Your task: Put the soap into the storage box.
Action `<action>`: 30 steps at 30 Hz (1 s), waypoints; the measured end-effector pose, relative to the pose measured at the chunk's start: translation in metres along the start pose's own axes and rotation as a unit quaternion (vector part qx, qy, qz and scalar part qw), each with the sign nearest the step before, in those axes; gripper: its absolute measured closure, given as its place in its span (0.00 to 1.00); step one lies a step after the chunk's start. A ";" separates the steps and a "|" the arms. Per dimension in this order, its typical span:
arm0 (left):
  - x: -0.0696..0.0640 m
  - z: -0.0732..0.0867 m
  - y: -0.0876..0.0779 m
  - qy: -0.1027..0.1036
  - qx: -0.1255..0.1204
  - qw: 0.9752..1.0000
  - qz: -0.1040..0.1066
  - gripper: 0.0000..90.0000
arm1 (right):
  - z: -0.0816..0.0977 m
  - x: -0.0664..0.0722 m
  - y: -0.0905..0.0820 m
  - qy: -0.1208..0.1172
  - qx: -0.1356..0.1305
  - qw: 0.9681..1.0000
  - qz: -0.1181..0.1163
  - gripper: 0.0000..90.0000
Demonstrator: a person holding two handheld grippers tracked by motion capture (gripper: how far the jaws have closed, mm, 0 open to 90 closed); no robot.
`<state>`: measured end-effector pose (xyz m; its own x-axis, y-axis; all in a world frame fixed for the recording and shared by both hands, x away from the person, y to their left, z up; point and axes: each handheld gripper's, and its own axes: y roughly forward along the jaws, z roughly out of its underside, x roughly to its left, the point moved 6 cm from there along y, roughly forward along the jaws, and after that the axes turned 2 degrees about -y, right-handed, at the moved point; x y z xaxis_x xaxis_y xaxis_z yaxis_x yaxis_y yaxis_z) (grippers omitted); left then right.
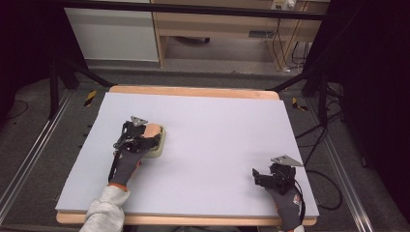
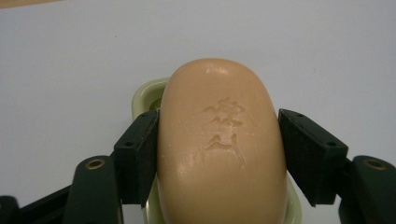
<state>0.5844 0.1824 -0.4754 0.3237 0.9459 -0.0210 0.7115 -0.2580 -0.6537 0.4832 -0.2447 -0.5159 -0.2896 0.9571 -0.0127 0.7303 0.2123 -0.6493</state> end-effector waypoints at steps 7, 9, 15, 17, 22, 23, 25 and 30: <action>0.000 0.004 0.005 0.001 0.008 1.000 -0.002 0.36 | 0.000 0.000 0.000 -0.002 0.000 1.000 0.000 0.07; -0.001 0.006 0.008 0.001 0.012 1.000 -0.002 0.36 | 0.000 0.000 0.000 -0.003 0.000 1.000 -0.001 0.07; 0.000 0.008 0.011 0.001 0.016 1.000 -0.004 0.36 | 0.000 0.000 0.000 -0.002 0.000 1.000 0.000 0.07; 0.000 0.009 0.012 0.001 0.016 1.000 -0.004 0.36 | 0.000 0.000 0.000 -0.004 -0.001 1.000 -0.001 0.07; 0.000 0.011 0.014 0.001 0.021 1.000 -0.002 0.36 | 0.000 0.000 0.000 -0.003 0.000 1.000 -0.002 0.07; -0.001 0.011 0.014 0.001 0.021 1.000 -0.002 0.36 | 0.000 0.000 0.000 -0.003 0.000 1.000 -0.002 0.07; -0.001 0.011 0.014 0.000 0.021 1.000 -0.002 0.36 | 0.000 0.000 0.000 -0.003 0.000 1.000 -0.002 0.07; 0.001 0.011 0.015 -0.005 0.023 1.000 -0.001 0.35 | 0.000 0.000 0.000 -0.003 0.000 1.000 -0.002 0.07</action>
<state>0.5886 0.1818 -0.4941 0.3149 0.9487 -0.0267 0.6823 -0.2459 -0.6885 0.4833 -0.2445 -0.5163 -0.2958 0.9551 -0.0156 0.7290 0.2152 -0.6498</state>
